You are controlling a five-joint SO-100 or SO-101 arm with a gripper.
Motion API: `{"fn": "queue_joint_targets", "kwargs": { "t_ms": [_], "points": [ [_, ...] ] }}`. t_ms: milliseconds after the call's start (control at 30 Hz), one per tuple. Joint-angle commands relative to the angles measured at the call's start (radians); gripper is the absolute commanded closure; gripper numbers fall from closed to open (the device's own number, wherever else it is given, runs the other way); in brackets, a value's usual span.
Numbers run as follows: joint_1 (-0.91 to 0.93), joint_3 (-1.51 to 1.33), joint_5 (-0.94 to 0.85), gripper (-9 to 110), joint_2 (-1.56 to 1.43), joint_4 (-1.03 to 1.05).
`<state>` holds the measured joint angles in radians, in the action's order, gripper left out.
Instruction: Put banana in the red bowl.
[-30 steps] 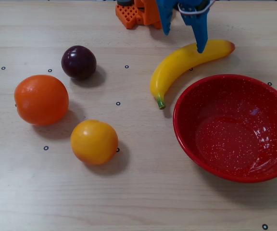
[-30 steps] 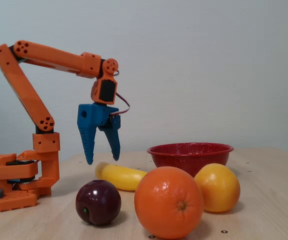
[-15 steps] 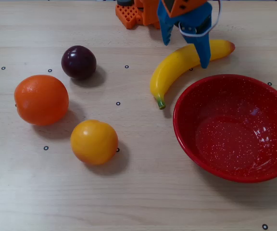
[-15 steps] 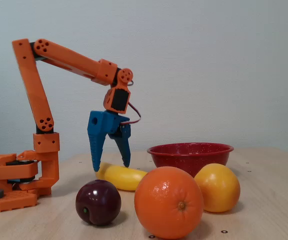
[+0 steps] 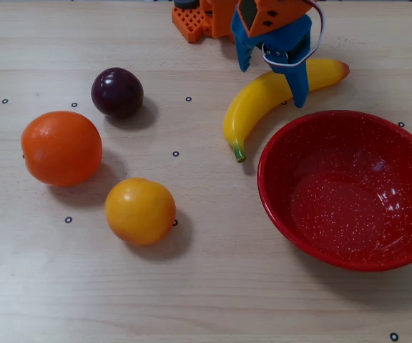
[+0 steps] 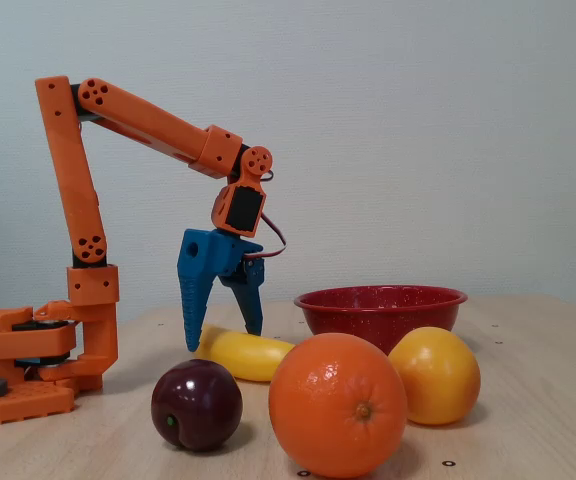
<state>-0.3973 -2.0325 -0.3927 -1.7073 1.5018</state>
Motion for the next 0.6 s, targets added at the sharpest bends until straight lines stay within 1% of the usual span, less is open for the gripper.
{"fn": "queue_joint_targets", "kwargs": {
  "t_ms": [0,567],
  "points": [
    [0.017,0.055,-0.026,61,-0.012,-0.032],
    [0.049,0.009,-0.026,61,0.098,-0.12]
  ]
}}
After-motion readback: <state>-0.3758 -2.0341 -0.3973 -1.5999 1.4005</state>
